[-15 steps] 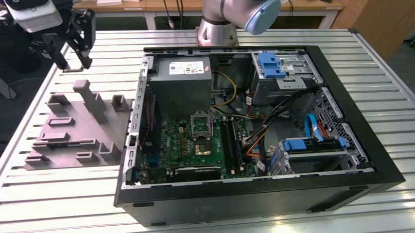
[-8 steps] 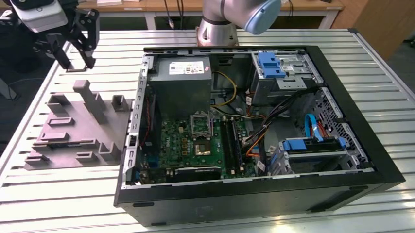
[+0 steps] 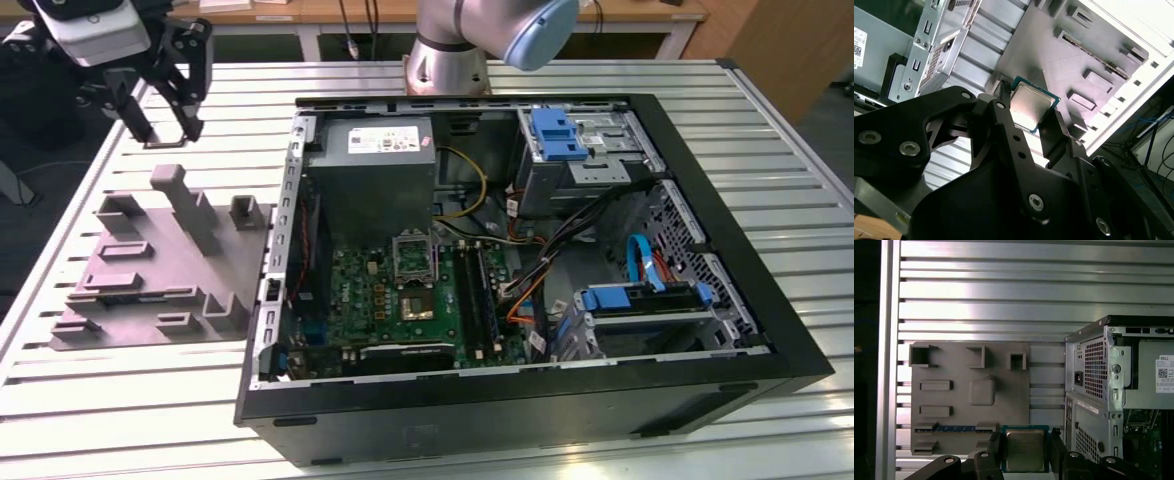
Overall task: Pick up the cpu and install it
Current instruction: 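Pick up the cpu and move it towards the insertion slot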
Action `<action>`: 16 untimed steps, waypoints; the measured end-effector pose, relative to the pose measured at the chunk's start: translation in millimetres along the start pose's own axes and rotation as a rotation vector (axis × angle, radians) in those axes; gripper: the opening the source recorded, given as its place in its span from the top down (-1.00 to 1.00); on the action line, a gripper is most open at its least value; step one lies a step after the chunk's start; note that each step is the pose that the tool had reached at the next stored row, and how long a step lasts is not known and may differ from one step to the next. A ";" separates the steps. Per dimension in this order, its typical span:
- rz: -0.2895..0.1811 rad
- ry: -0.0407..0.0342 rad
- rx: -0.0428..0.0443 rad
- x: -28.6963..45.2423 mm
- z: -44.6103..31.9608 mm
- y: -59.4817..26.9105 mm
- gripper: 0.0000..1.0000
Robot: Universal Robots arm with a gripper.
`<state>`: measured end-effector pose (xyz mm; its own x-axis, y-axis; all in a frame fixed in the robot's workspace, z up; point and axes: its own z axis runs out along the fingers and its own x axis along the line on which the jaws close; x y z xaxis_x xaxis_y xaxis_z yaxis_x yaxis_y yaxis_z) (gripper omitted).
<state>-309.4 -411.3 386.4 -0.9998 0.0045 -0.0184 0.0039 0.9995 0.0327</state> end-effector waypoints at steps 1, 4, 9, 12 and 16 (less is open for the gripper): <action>0.000 0.0000 0.0000 -0.8 0.0 0.0 0.05; 0.000 0.0000 -0.0001 -2.8 0.1 0.0 0.05; 0.000 0.0000 0.0000 -4.7 0.1 0.0 0.05; 0.000 0.0000 0.0000 -5.5 0.1 0.0 0.05; 0.000 0.0000 -0.0001 -6.5 0.2 0.0 0.05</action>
<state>-302.9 -411.3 386.4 -0.9998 0.0045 -0.0184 0.0039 0.9995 0.0327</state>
